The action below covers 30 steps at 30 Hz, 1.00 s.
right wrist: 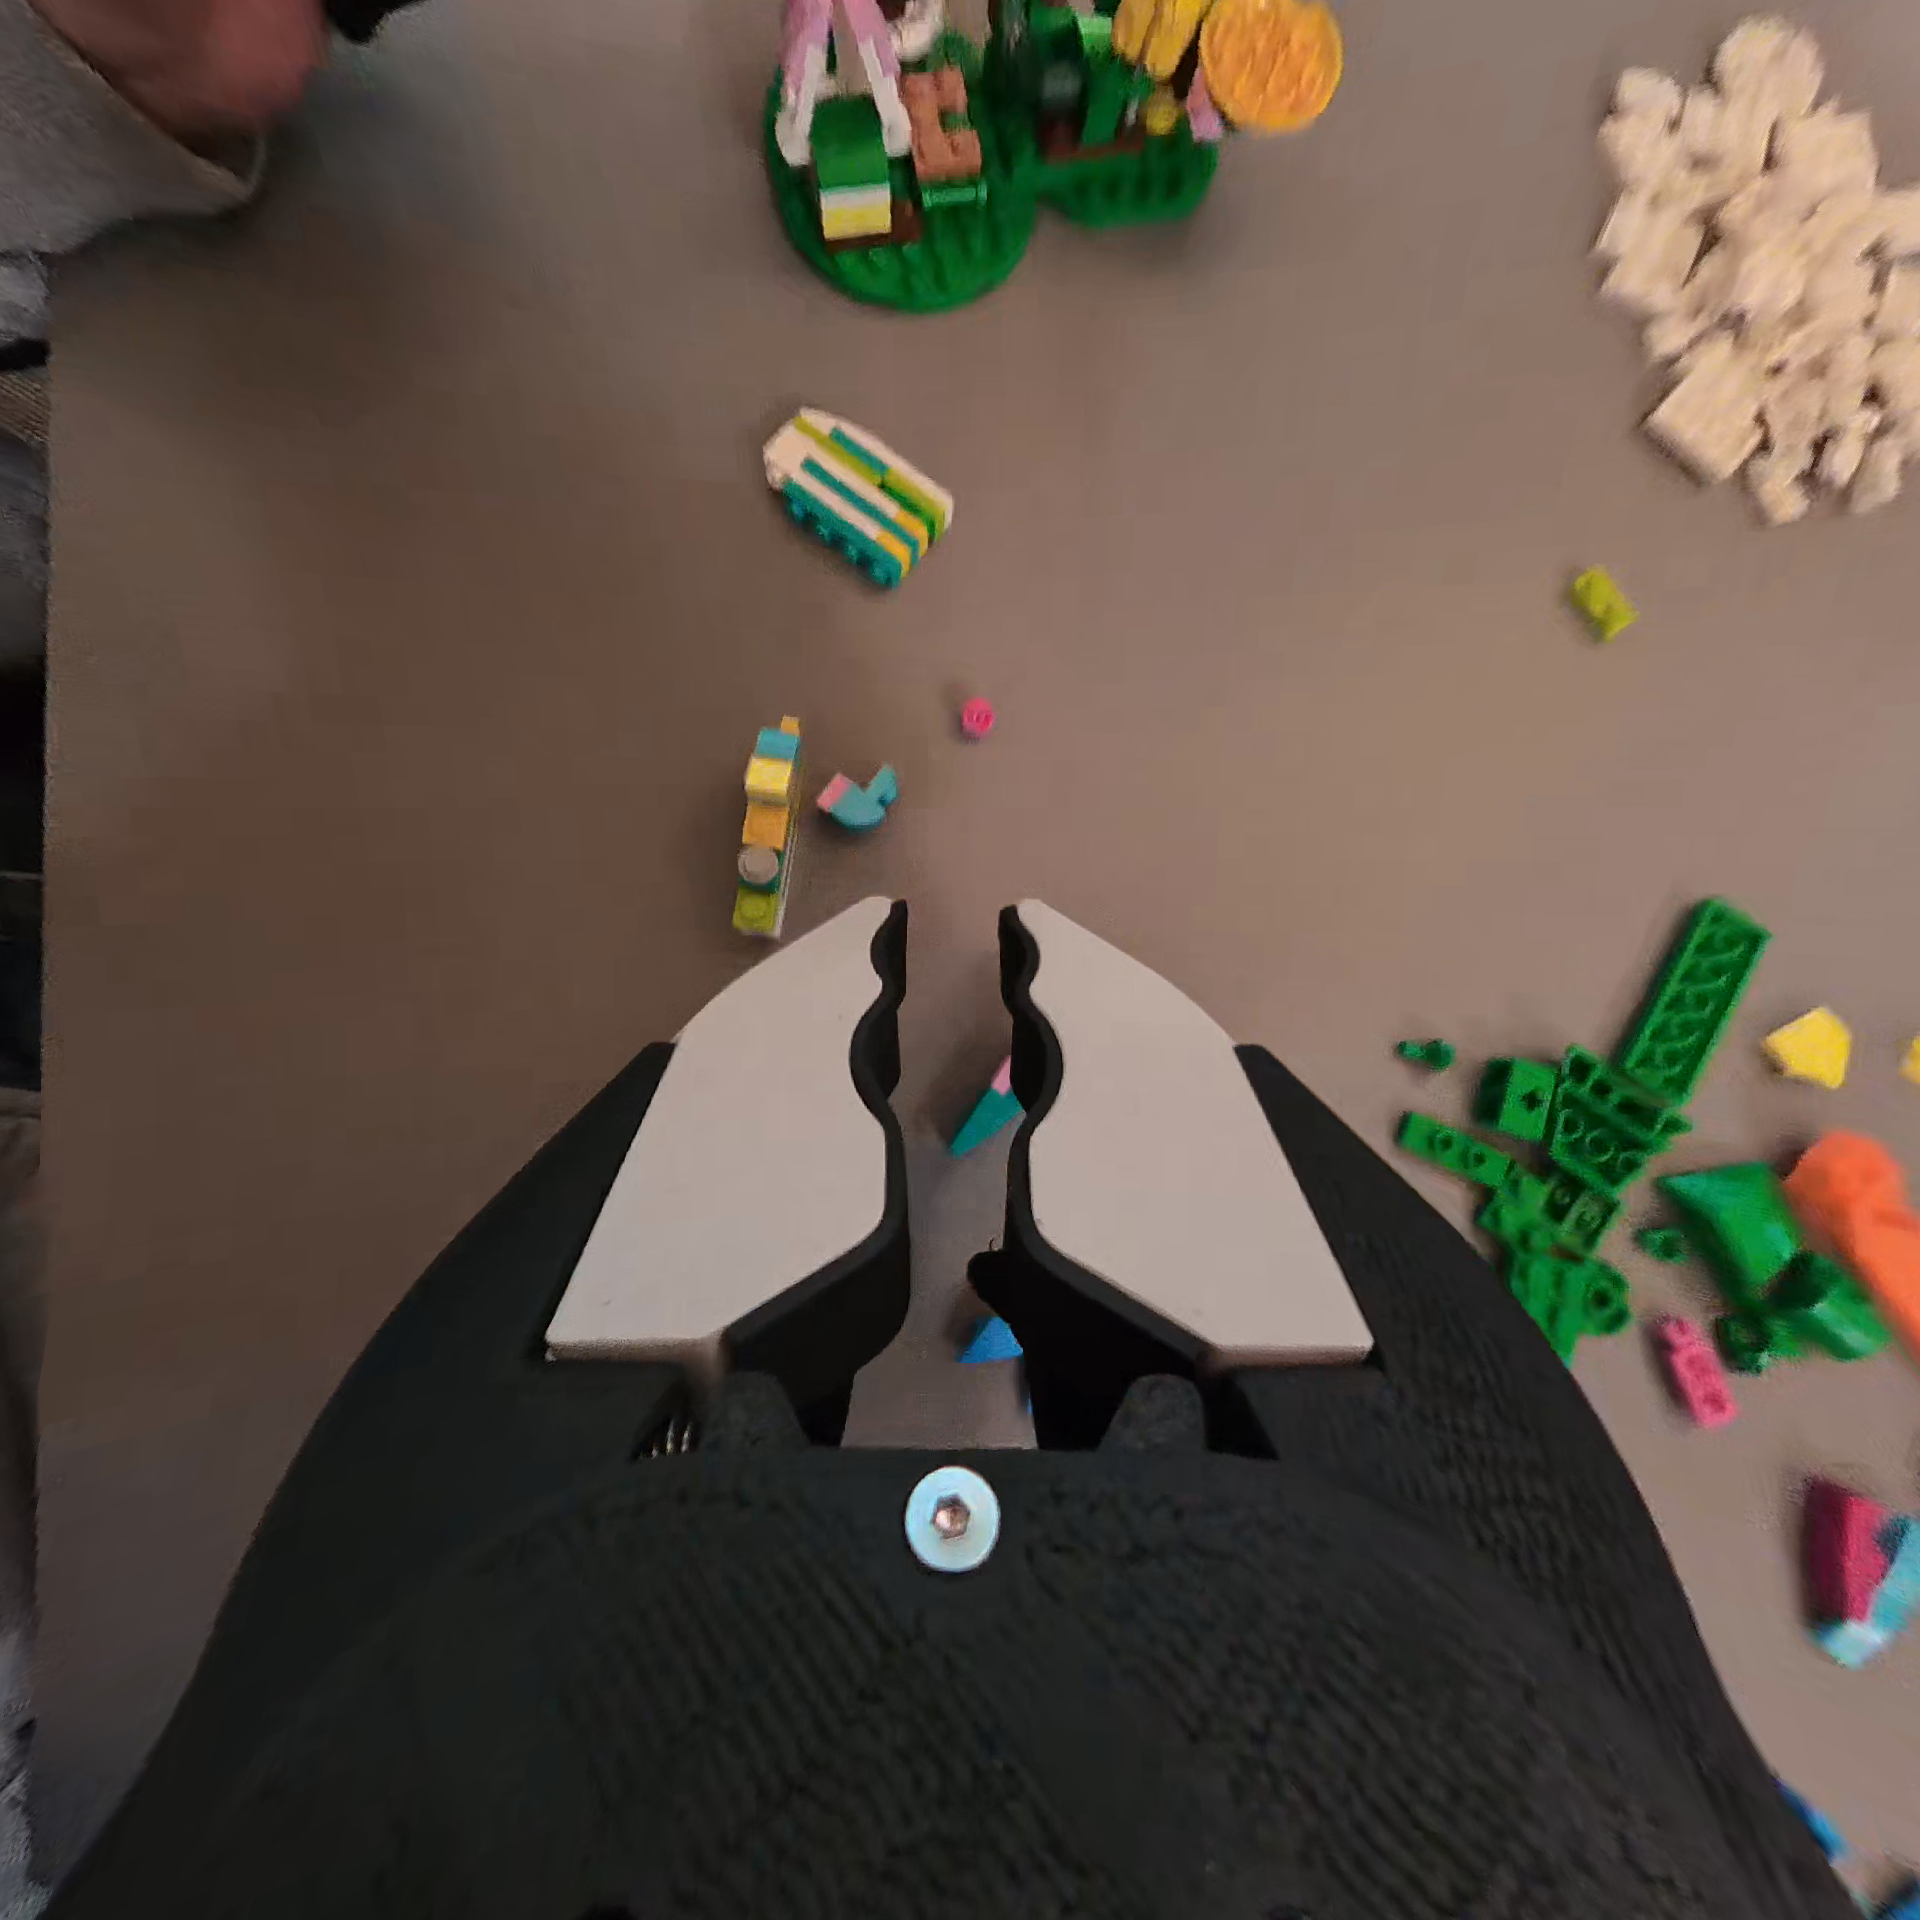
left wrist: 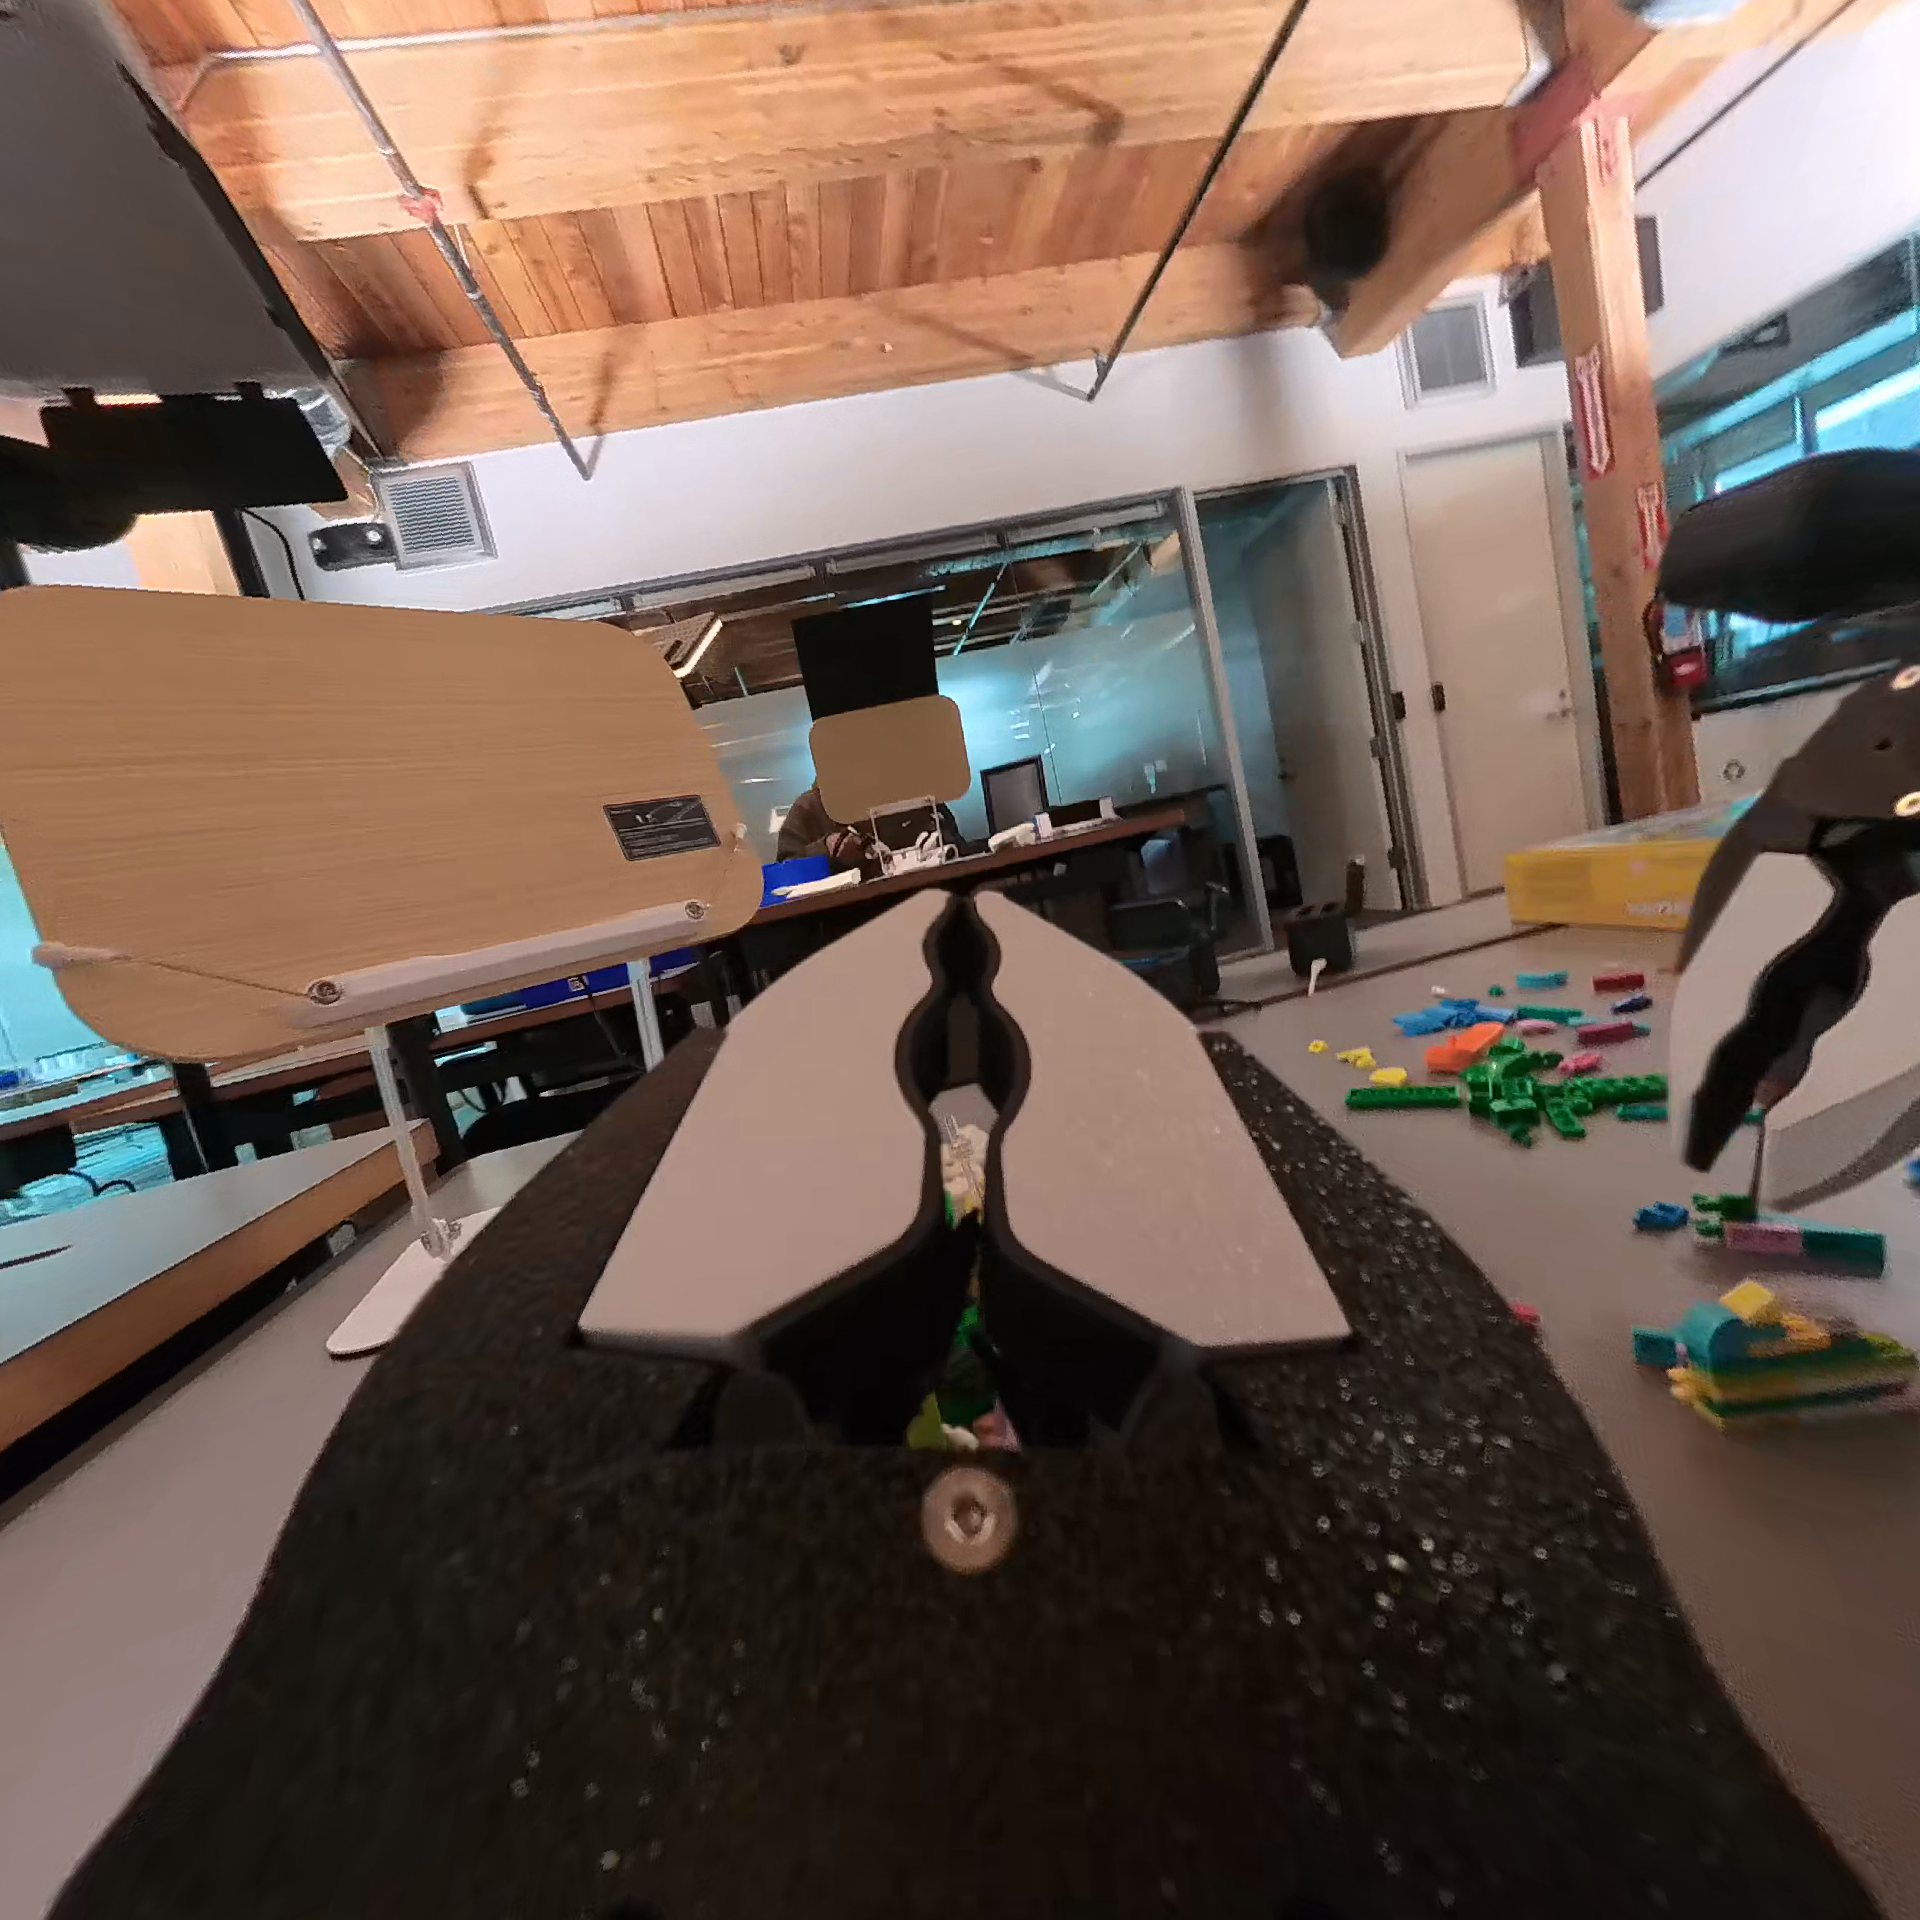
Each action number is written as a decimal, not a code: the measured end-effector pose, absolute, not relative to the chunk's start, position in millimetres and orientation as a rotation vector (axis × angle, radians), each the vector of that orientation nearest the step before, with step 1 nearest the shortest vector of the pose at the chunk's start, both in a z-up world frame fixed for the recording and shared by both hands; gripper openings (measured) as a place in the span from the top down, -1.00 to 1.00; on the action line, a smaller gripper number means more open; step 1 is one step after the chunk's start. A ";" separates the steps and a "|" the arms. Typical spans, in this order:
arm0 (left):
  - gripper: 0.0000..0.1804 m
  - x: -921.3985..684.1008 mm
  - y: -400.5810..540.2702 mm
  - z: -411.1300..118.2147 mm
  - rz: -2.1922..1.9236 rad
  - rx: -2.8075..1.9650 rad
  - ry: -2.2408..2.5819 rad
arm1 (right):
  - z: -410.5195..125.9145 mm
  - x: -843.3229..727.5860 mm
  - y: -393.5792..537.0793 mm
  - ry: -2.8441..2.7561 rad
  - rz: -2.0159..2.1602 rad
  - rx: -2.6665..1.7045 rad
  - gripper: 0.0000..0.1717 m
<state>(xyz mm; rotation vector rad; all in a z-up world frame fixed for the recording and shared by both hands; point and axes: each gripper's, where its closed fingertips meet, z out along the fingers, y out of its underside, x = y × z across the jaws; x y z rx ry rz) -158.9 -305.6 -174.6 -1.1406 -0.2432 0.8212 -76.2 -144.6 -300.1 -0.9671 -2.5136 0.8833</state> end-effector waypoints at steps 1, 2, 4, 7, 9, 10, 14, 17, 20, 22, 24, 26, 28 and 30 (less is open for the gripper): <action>1.00 -159.9 -305.1 -176.1 0.832 -1.152 -0.242 | -303.8 -74.0 -137.3 -2.501 0.854 -0.997 0.82; 1.00 -161.0 -305.8 -176.9 0.837 -1.157 -0.246 | -307.2 -72.6 -127.4 -2.480 0.809 -1.037 0.81; 1.00 -163.3 -309.5 -176.6 0.829 -1.145 -0.266 | -313.1 -69.2 -105.8 -2.425 0.721 -1.167 0.80; 1.00 -166.9 -317.7 -173.6 0.816 -1.106 -0.304 | -314.4 -64.1 -102.4 -2.372 0.801 -1.254 0.78; 1.00 -169.5 -319.3 -174.2 0.795 -1.101 -0.324 | -317.0 -61.5 -113.2 -2.383 0.897 -1.287 0.78; 1.00 -170.4 -318.8 -174.9 0.786 -1.104 -0.328 | -321.4 -60.1 -115.5 -2.401 0.891 -1.302 0.77; 1.00 -166.3 -314.2 -175.5 0.747 -1.117 -0.299 | -328.5 -63.6 -114.5 -2.423 0.801 -1.277 0.93; 1.00 -147.2 -299.0 -174.9 0.617 -1.144 -0.185 | -309.5 -82.5 -112.6 -2.319 0.743 -1.042 0.95; 0.93 -127.0 -273.9 -184.5 0.463 -1.251 -0.059 | -260.5 -104.6 -135.6 -2.040 0.698 -0.508 0.95; 0.71 -121.0 -258.3 -197.5 0.438 -1.361 -0.013 | -231.7 -107.5 -156.9 -1.828 0.616 -0.216 0.95; 0.64 -111.7 -245.7 -208.9 0.437 -1.451 0.057 | -225.4 -105.1 -172.5 -1.742 0.521 -0.055 0.95; 0.65 -100.4 -235.6 -215.6 0.418 -1.506 0.118 | -231.8 -101.2 -185.3 -1.728 0.471 0.042 0.95; 0.62 -91.4 -227.4 -222.3 0.389 -1.563 0.157 | -237.9 -97.2 -194.5 -1.713 0.436 0.118 0.95; 0.66 -87.9 -223.8 -228.7 0.456 -1.602 0.219 | -246.2 -94.8 -199.8 -1.736 0.423 0.149 0.95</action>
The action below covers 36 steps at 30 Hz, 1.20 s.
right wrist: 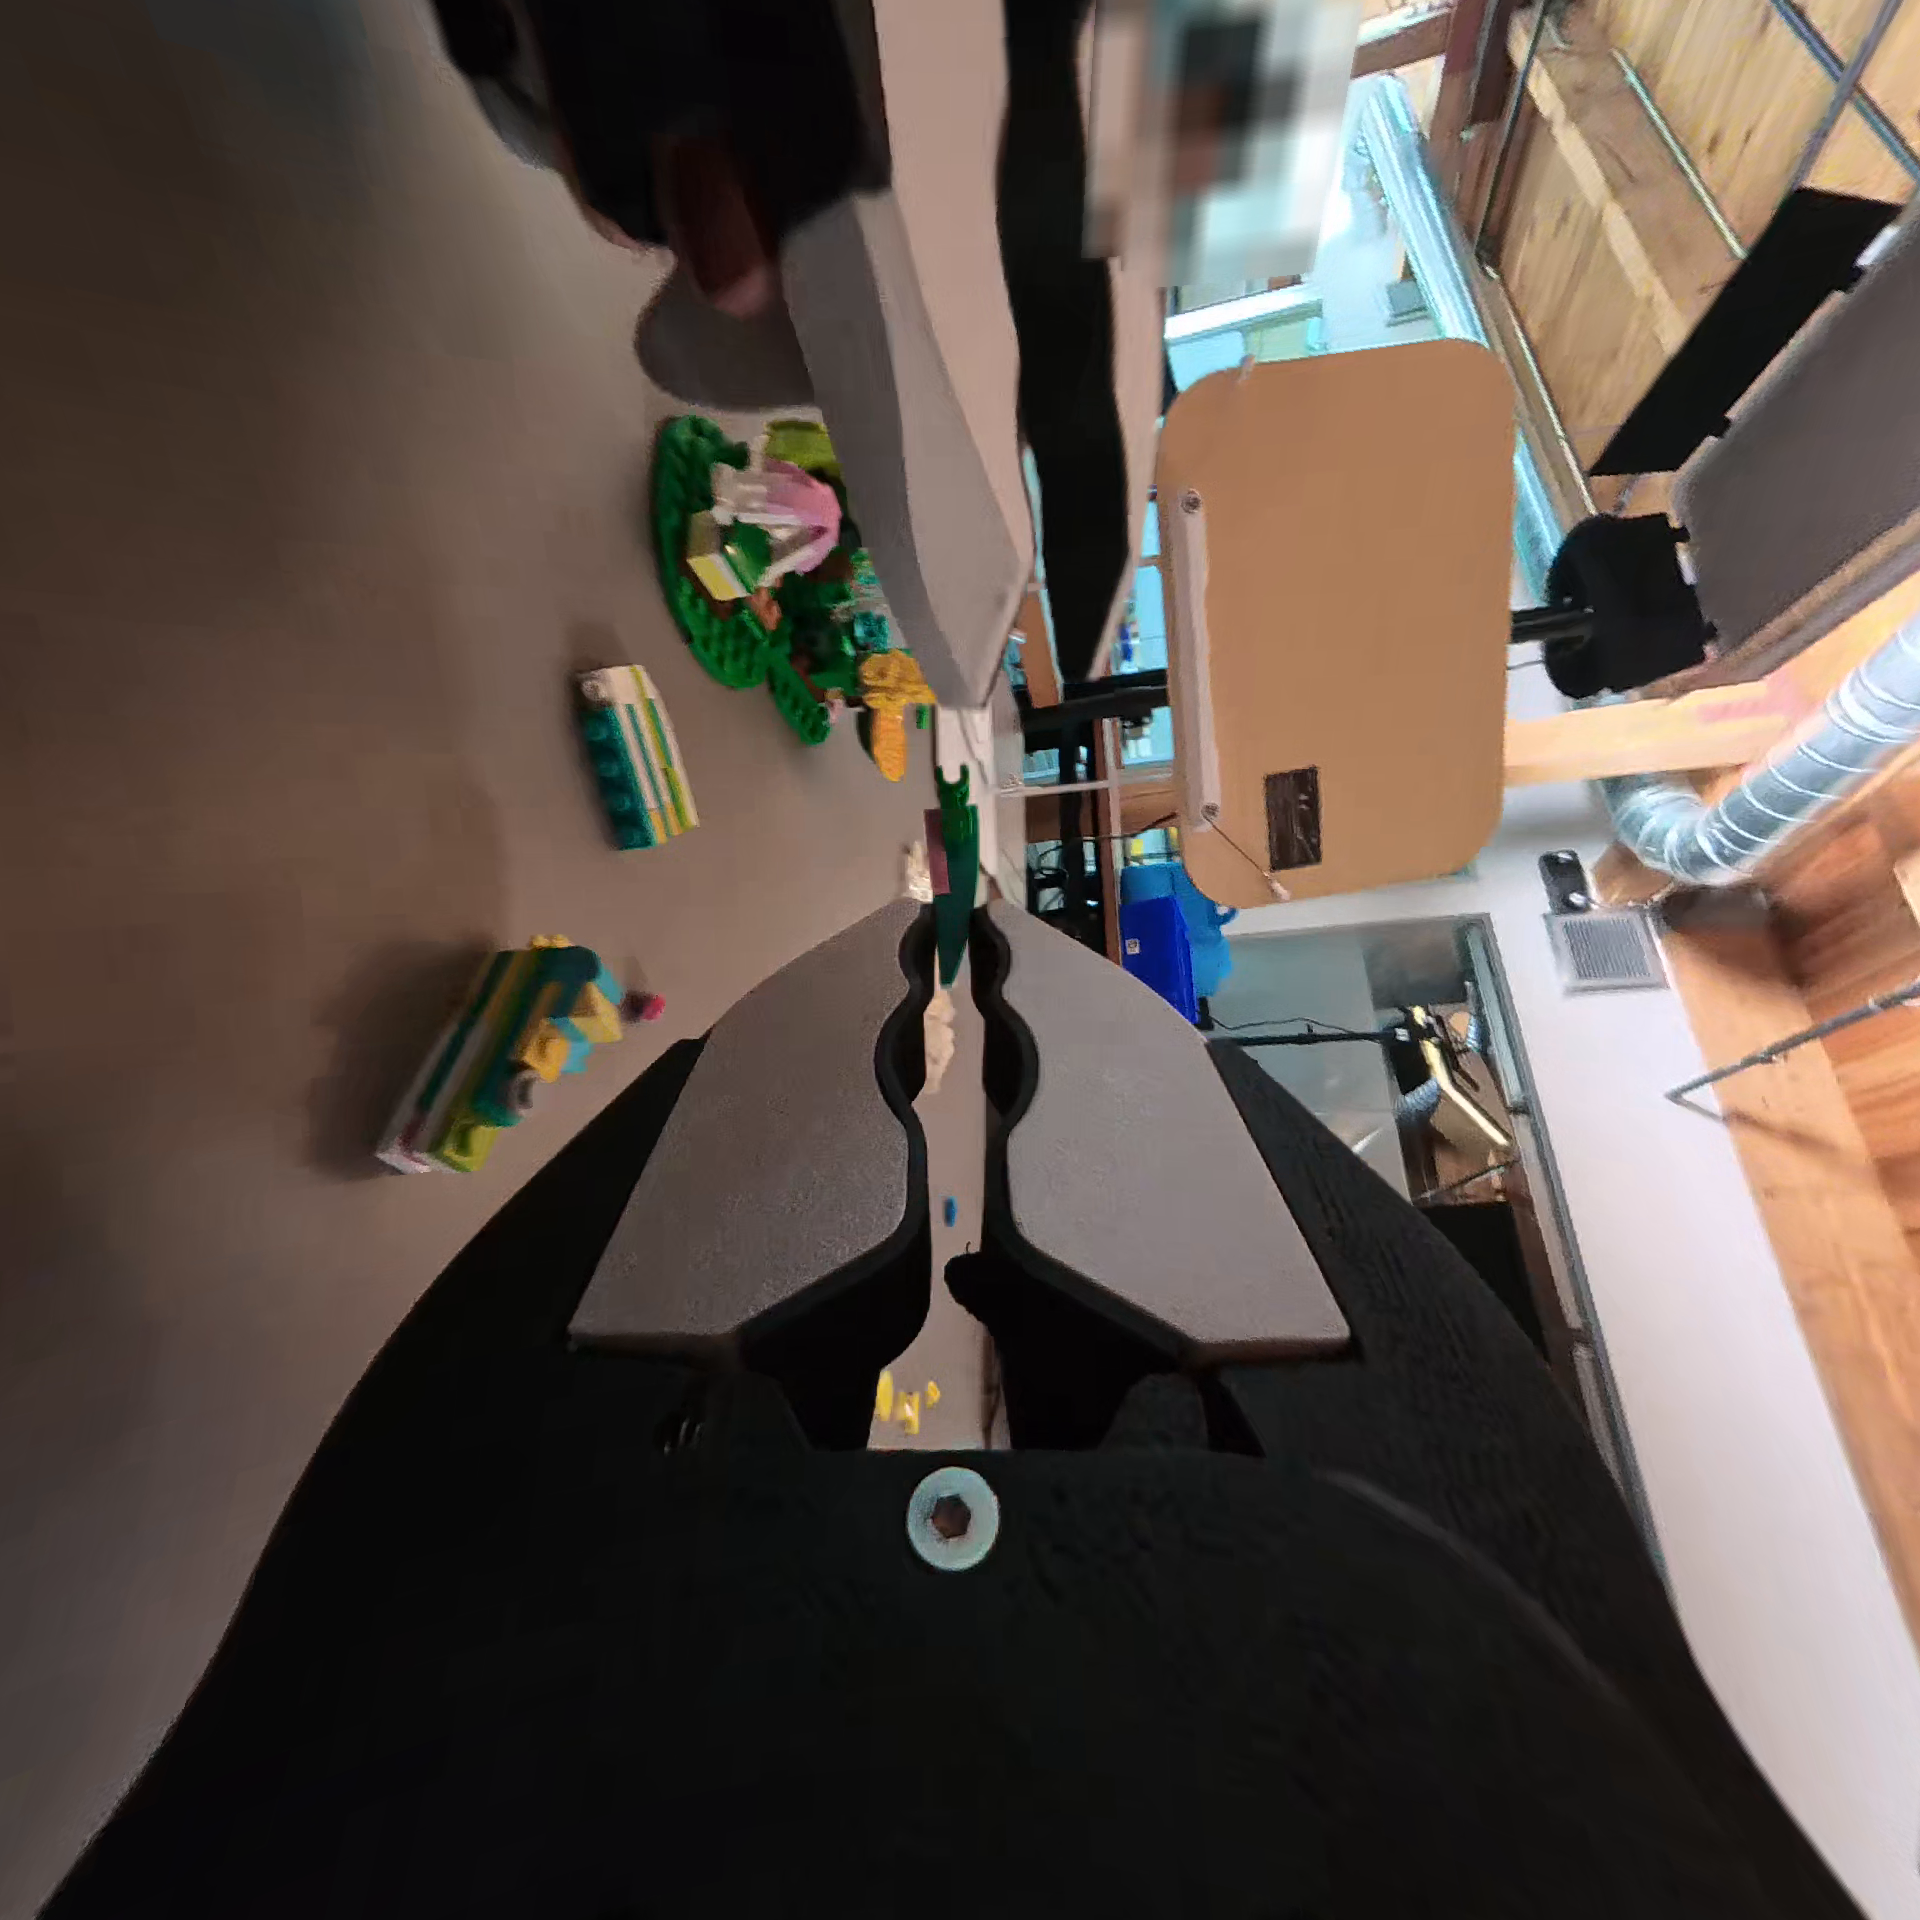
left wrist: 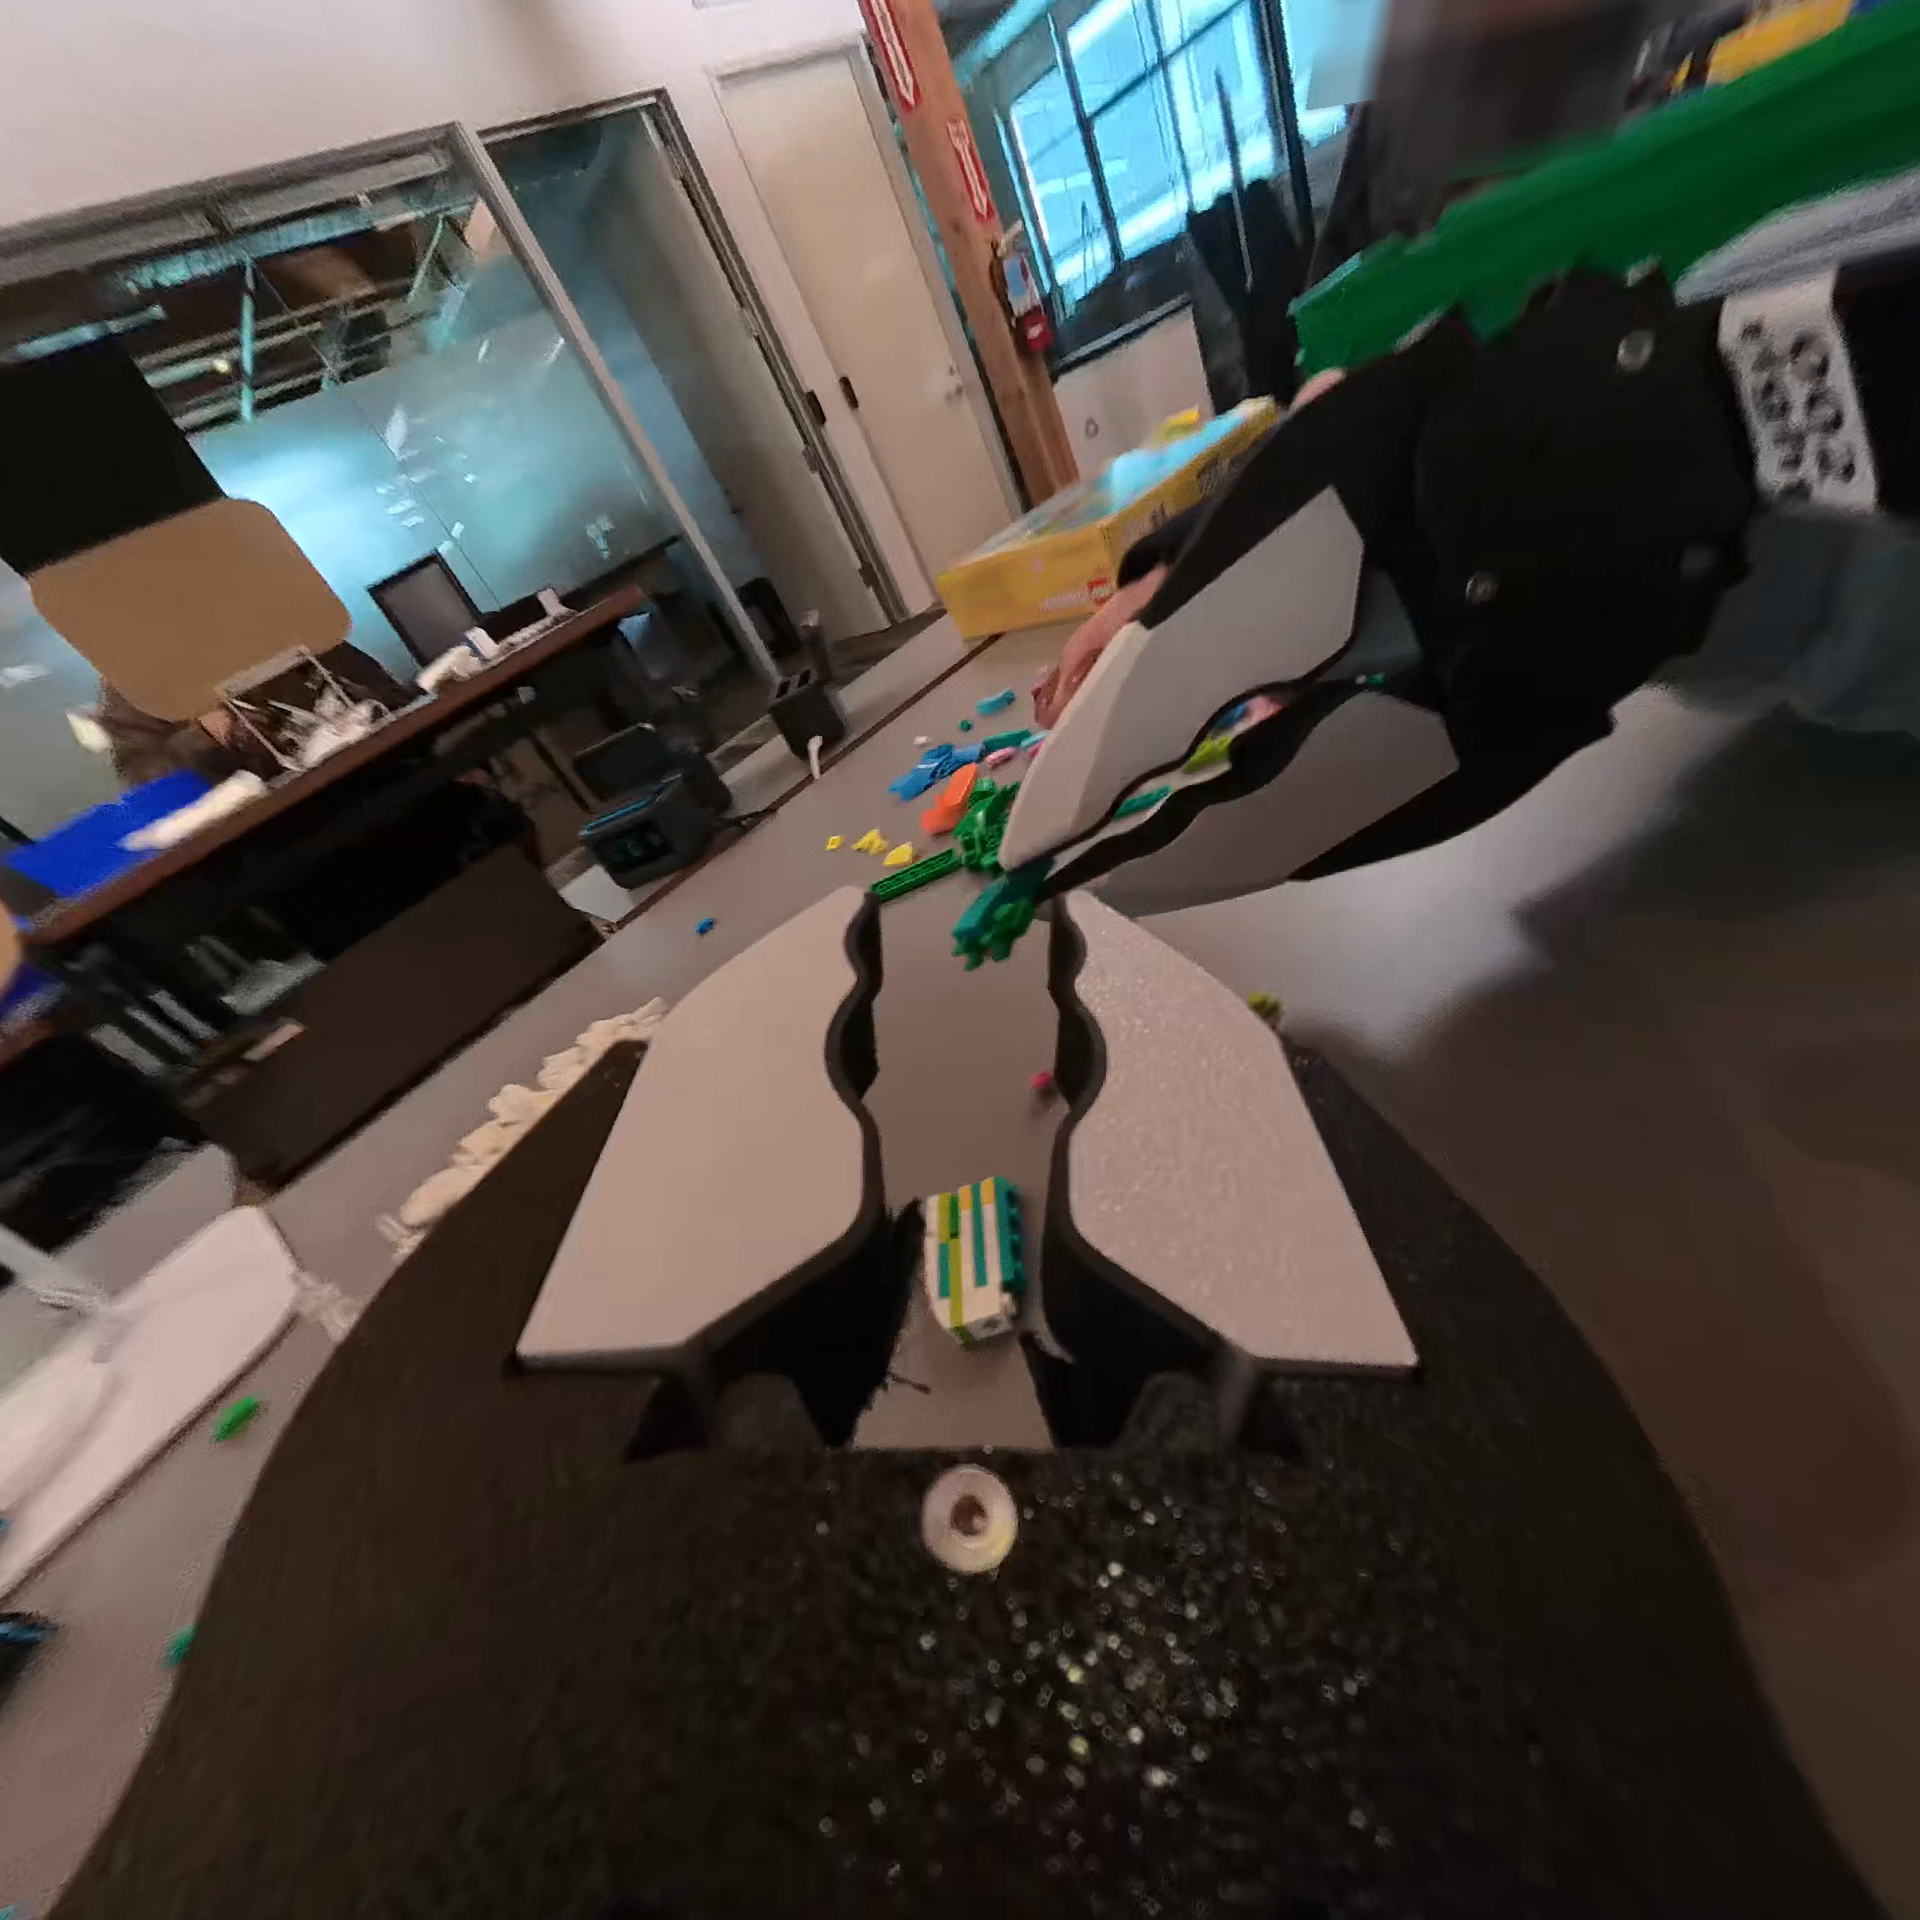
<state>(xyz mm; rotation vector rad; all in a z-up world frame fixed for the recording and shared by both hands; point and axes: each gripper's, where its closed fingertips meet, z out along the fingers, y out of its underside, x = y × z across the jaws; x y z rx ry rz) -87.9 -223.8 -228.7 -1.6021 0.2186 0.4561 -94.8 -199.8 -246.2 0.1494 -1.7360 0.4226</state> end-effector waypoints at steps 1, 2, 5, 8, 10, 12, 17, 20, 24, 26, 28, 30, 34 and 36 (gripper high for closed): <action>0.71 -87.5 -223.1 -231.2 0.525 -1.610 0.258 | -250.2 -93.6 -201.9 -1.756 0.430 0.152 0.94; 0.75 -86.3 -222.3 -234.6 0.591 -1.619 0.307 | -253.1 -92.5 -204.0 -1.769 0.439 0.154 0.94; 0.73 -87.1 -218.1 -250.4 0.695 -1.693 0.377 | -255.0 -91.0 -206.2 -1.772 0.426 0.166 0.95; 0.65 -85.4 -215.4 -256.5 0.602 -1.728 0.329 | -251.7 -89.6 -209.8 -1.738 0.415 0.187 0.94; 0.63 -81.5 -215.2 -252.5 0.425 -1.728 0.238 | -247.1 -88.4 -213.6 -1.684 0.403 0.218 0.95; 0.61 -78.2 -216.8 -243.9 0.182 -1.700 0.121 | -240.3 -87.8 -215.1 -1.607 0.365 0.257 0.94; 0.69 -74.0 -226.1 -222.8 -0.257 -1.563 -0.039 | -228.0 -82.9 -222.4 -1.491 0.355 0.308 0.94; 0.81 -71.4 -226.3 -225.8 -0.351 -1.572 -0.063 | -224.2 -80.7 -226.1 -1.450 0.333 0.333 0.95; 0.81 -68.6 -227.4 -224.0 -0.586 -1.537 -0.145 | -222.4 -79.9 -226.2 -1.400 0.246 0.383 0.95; 0.82 -68.5 -227.8 -223.8 -0.701 -1.513 -0.192 | -221.8 -80.1 -226.9 -1.376 0.205 0.402 0.95; 0.82 -65.8 -227.4 -224.6 -0.774 -1.502 -0.210 | -219.2 -81.2 -227.1 -1.333 0.149 0.418 0.95; 0.79 -65.5 -225.8 -224.4 -0.777 -1.494 -0.218 | -219.0 -82.1 -228.4 -1.314 0.120 0.431 0.94; 0.84 -67.9 -224.4 -225.4 -0.761 -1.501 -0.236 | -217.7 -82.2 -228.9 -1.307 0.128 0.421 0.94; 0.86 -69.9 -224.0 -228.2 -0.755 -1.517 -0.253 | -220.0 -84.1 -228.2 -1.321 0.133 0.408 0.94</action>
